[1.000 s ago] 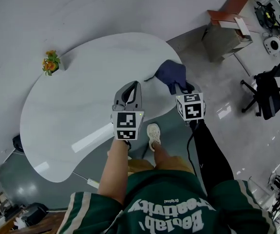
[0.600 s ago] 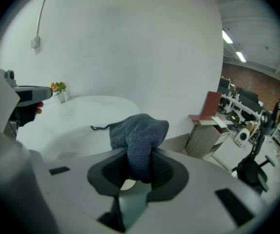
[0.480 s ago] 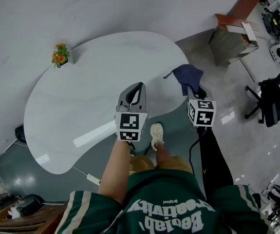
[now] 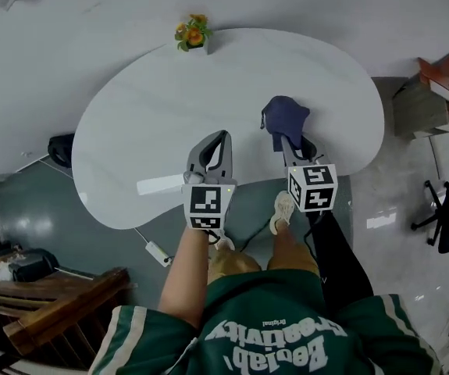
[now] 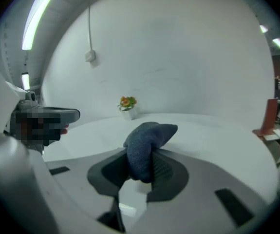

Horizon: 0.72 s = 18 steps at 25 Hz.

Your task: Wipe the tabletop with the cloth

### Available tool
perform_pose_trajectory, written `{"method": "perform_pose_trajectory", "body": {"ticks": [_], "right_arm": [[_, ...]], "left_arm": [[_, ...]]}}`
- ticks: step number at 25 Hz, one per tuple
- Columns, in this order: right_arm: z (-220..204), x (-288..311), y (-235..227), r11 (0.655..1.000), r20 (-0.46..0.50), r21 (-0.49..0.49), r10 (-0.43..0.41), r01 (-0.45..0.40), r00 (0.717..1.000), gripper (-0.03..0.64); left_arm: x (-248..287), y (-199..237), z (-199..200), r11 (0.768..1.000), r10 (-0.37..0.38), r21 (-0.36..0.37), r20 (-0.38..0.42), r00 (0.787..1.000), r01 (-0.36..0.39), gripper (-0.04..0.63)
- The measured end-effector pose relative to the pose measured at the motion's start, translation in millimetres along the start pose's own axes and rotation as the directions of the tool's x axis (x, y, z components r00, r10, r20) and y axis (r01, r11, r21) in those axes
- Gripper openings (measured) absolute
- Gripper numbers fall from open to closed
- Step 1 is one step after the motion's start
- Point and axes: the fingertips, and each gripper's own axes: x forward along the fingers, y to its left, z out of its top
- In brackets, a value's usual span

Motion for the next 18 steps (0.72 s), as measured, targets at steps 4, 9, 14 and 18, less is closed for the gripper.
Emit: {"method": "perform_pose_trajectory", "body": {"ticks": [4,9,14,18], "right_arm": [[3.2,29.8,130.1,0.987,-0.008,-0.081,0.137,-0.137,0.991,0.092],[-16.3,60.1,296.4,0.961,-0.032,-0.129,0.244,-0.246,0.969,0.092],[-44.1,90.0,442.5,0.928,-0.062,-0.157,0.333,-0.338,0.941,0.092],[-71.8,101.5,562.2,0.875,-0.12,-0.187,0.43,-0.446,0.895,0.092]], "left_arm": [[-68.7,89.2,-28.0,0.994,0.107,-0.033,0.0,0.994,-0.107,0.0],[-167.3,200.8,-81.9,0.979,0.193,-0.063,-0.011,0.981,-0.194,0.0],[-256.6,299.1,-143.8,0.959,0.269,-0.076,-0.047,0.962,-0.272,0.0],[-339.6,372.1,-187.7,0.92,0.368,-0.107,-0.089,0.925,-0.377,0.0]]}}
